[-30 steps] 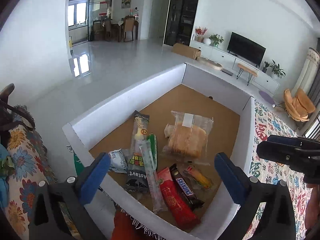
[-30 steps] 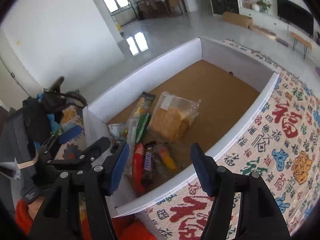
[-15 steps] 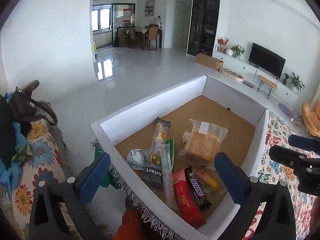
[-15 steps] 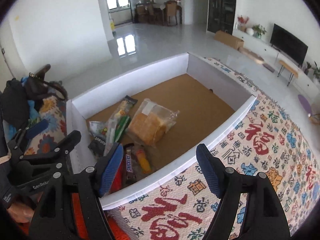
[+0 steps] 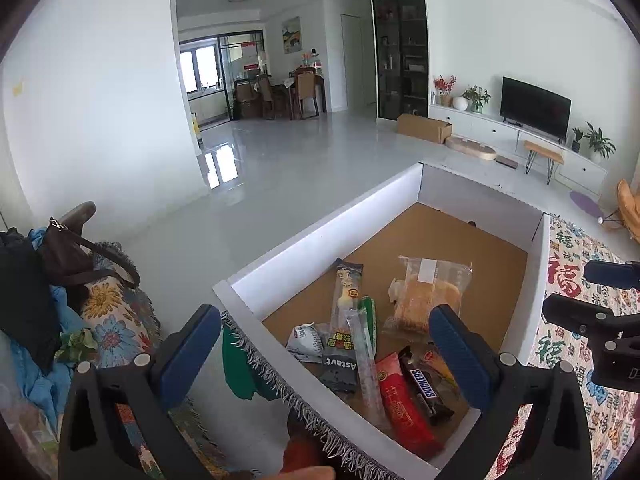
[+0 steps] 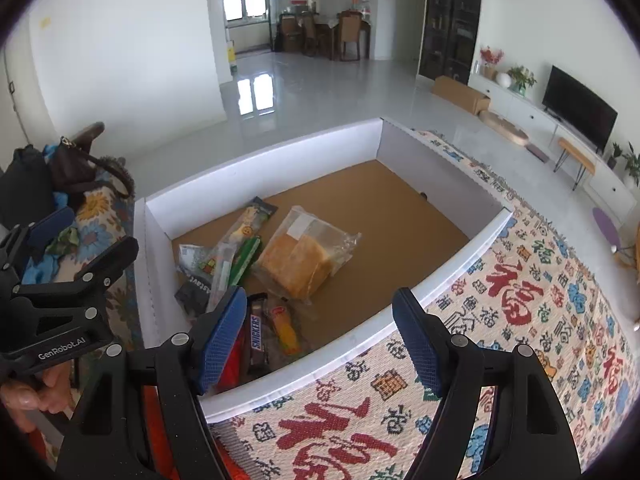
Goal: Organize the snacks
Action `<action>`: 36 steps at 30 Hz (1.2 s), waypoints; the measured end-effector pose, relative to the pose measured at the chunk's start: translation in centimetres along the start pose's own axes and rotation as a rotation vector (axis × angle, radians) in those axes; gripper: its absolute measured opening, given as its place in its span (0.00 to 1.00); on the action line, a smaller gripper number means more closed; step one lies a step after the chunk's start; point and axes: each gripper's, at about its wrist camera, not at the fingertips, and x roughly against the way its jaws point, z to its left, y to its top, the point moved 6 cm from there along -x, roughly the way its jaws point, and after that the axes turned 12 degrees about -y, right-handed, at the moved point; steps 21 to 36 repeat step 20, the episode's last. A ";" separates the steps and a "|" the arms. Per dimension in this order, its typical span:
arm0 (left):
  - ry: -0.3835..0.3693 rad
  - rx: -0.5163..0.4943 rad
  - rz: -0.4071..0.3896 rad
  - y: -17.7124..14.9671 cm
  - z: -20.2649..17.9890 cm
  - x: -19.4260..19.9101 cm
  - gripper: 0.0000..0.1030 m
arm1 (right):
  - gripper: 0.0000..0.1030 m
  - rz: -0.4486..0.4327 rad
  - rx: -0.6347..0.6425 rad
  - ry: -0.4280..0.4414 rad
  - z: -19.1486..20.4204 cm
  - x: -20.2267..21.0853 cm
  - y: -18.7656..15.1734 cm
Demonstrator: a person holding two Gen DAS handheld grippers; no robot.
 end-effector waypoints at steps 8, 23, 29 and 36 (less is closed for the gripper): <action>-0.059 -0.001 0.074 -0.7 -0.7 -1.3 1.00 | 0.76 0.028 0.007 -0.023 0.1 -0.6 0.2; -0.023 -0.014 0.082 -1.0 -0.9 -2.0 1.00 | 0.76 0.044 -0.003 -0.035 0.1 -1.6 -0.1; -0.023 -0.014 0.082 -1.0 -0.9 -2.0 1.00 | 0.76 0.044 -0.003 -0.035 0.1 -1.6 -0.1; -0.023 -0.014 0.082 -1.0 -0.9 -2.0 1.00 | 0.76 0.044 -0.003 -0.035 0.1 -1.6 -0.1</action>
